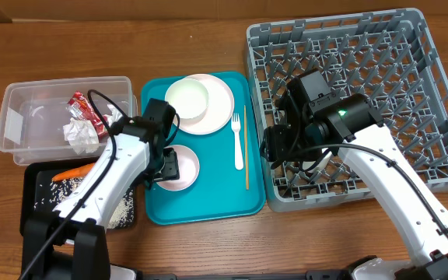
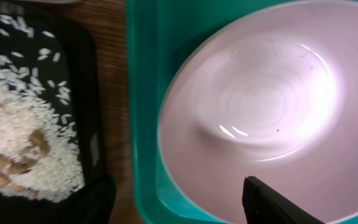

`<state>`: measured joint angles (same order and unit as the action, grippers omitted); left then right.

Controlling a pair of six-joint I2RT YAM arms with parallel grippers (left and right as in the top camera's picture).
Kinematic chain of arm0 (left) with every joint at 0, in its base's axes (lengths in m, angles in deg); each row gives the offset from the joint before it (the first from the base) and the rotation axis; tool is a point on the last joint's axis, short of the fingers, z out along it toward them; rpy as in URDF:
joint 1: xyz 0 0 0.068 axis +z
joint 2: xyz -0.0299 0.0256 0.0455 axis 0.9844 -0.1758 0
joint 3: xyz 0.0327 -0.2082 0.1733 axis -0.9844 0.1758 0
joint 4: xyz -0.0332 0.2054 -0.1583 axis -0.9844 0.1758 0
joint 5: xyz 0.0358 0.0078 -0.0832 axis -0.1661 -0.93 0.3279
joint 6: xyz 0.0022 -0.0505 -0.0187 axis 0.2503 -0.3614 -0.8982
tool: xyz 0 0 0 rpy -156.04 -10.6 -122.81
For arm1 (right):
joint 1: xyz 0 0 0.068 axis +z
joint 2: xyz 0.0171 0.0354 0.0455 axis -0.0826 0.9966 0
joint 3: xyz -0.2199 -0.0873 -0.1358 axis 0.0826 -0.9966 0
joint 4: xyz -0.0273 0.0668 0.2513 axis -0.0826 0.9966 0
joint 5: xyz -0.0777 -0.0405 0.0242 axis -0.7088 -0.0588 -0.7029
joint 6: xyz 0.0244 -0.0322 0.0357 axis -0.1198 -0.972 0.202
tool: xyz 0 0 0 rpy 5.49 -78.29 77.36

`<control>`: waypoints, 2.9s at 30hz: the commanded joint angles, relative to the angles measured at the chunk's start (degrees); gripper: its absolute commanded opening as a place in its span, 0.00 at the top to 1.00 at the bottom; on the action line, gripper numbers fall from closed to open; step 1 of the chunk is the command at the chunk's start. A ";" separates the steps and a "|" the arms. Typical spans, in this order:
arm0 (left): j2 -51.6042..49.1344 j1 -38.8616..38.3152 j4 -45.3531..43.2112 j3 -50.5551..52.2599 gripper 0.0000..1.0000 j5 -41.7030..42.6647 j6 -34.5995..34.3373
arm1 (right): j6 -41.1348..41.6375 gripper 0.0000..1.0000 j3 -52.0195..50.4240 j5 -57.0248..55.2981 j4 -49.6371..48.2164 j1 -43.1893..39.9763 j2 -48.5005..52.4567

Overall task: Sort waste into correct bins and load items into the dishwasher
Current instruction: 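Lower the left gripper and grasp the pink bowl rim again, then bring the right gripper to the bowl and grasp its opposite rim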

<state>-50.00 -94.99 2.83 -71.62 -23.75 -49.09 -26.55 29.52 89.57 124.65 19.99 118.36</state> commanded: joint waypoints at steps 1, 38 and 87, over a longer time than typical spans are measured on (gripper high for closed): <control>0.07 0.13 -2.99 2.75 0.32 2.99 -0.83 | -0.37 0.37 1.68 -0.22 -0.28 0.00 -0.70; 0.07 0.13 -11.39 7.37 0.74 2.01 -0.79 | -0.39 0.02 1.68 -2.12 -3.43 0.00 -0.70; 9.92 -6.29 8.00 -14.19 0.96 10.29 1.75 | -2.75 0.31 1.66 1.99 -12.79 12.04 -0.52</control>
<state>-40.52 -100.96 11.20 -85.07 -13.93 -48.36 -29.37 29.61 91.28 112.24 30.96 118.34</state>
